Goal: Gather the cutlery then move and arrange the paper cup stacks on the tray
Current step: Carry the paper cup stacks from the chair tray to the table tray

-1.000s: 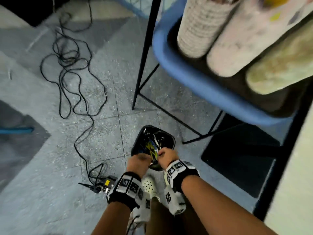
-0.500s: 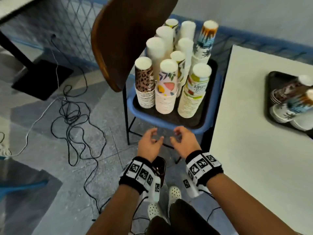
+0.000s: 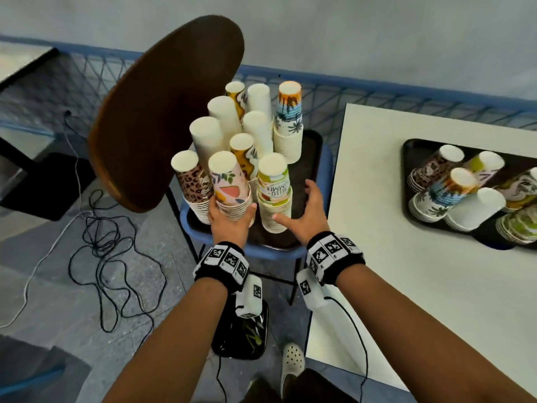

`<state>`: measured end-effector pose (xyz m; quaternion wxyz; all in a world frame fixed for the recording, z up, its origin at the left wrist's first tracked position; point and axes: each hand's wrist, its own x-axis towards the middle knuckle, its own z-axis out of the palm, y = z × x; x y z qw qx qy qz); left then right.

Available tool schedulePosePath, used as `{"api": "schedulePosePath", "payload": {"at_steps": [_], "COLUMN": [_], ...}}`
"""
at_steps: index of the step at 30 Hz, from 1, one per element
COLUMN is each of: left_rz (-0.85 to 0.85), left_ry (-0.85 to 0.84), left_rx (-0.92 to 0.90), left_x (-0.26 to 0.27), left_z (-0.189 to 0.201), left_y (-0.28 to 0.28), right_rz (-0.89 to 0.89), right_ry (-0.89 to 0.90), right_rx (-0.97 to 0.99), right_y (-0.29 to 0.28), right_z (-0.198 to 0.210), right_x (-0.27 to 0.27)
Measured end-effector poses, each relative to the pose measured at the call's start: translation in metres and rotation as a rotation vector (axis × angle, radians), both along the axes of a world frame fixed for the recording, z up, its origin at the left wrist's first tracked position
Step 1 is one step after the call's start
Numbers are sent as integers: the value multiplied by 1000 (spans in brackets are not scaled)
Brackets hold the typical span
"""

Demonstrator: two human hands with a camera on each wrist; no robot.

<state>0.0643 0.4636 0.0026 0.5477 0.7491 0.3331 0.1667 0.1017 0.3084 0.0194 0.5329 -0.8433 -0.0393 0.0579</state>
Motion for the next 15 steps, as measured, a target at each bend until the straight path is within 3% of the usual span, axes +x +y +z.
{"api": "schedulePosePath", "payload": {"at_steps": [7,15], "left_rz": [76,-85], "left_ry": [-87,-92], "left_rx": [-6,24], "left_x": [17,20], "left_z": [-12,-35], "left_y": [-1,16], "right_rz": [103,165], "right_ry": [96,126], "right_rx": [90,222], "right_y": [5,20], "right_z": [-4,-7], "right_x": [16,21]}}
